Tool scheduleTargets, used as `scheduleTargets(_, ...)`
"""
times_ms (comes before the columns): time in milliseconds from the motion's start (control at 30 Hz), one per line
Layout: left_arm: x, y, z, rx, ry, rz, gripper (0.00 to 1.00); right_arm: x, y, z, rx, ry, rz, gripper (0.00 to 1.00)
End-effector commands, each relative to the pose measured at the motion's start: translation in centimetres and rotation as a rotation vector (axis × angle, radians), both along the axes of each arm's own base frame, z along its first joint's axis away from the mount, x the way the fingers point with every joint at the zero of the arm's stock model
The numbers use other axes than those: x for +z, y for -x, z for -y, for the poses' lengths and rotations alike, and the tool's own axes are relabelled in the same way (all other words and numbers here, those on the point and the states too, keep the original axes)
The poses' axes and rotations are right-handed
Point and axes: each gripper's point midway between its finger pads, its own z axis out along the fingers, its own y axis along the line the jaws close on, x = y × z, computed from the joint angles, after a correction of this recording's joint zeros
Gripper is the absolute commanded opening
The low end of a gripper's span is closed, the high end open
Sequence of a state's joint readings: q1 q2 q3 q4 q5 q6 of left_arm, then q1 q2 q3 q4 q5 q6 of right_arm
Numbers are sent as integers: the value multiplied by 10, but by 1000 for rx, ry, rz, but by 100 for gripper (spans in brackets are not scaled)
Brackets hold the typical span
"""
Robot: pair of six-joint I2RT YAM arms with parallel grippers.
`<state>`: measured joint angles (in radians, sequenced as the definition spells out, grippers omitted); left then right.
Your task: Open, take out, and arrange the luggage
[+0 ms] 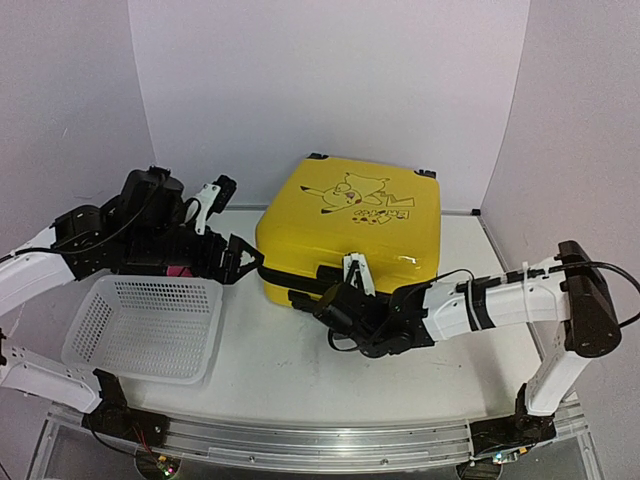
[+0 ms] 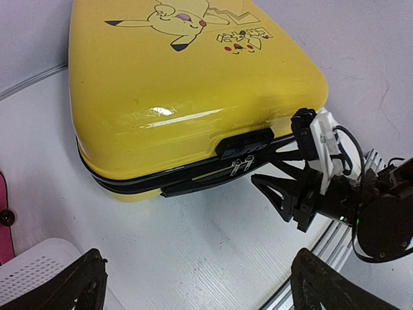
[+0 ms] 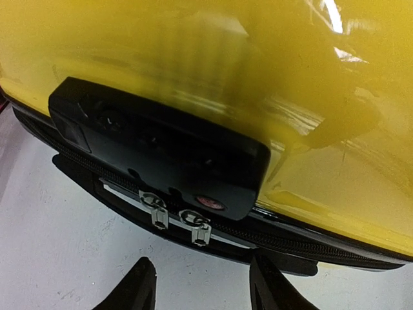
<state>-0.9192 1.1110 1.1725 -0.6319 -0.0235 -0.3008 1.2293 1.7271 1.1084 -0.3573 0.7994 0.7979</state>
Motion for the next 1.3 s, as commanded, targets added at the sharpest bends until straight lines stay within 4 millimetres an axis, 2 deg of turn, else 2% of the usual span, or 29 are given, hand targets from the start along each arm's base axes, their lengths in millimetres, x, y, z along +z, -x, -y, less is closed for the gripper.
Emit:
scheduleTargets(0,20,15,-8,-52,53,39,99,21,-11,-8,-75,-91,81,45)
scheduleTargets(67,21,20,-10,-62,67,36,99,19,-13,-6,-94,-87,93,42)
scheduleTargets(433,12,33,-22,-74,83,25,99,18,-21,-14,-100,-37,130,43)
scheduleTargets(633,12,37,-27,-72,89,23,100,19,-24,1,-178,-13,162,35)
scheduleTargets(833,12,39,-32,-57,90,22,99,6,-24,16,-227,-18,136,41)
scheduleTargets(1133,7,40,-33,-44,94,-6,99,-11,-29,-13,-140,25,59,46)
scheduleTargets(1267,7,40,-33,-43,96,-15,99,-12,-33,-13,-153,38,78,42)
